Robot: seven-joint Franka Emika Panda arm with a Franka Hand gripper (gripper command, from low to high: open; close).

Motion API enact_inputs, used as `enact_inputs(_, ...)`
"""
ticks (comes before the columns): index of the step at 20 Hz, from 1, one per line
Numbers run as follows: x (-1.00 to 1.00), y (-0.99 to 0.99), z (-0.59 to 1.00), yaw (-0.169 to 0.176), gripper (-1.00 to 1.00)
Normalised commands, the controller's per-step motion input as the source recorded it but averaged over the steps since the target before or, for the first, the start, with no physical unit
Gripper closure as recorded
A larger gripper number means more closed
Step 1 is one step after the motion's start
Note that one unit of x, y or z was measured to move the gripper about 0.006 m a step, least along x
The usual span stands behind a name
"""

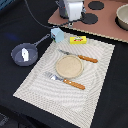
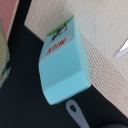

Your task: Interact with the objects in diverse but meaningful ways.

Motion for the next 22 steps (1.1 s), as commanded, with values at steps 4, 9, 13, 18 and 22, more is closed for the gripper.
enact_inputs(4, -0.88, 0.0, -0.23, 0.13, -1.0)
enact_inputs(9, -0.16, -0.24, -0.02, 0.065, -1.0)
enact_inputs(13, -0.04, -0.23, -0.1, 0.008, -1.0)
enact_inputs(18, 0.14, -0.19, -0.01, -0.003, -1.0)
enact_inputs(22, 0.14, -0.13, -0.03, -0.004, -1.0)
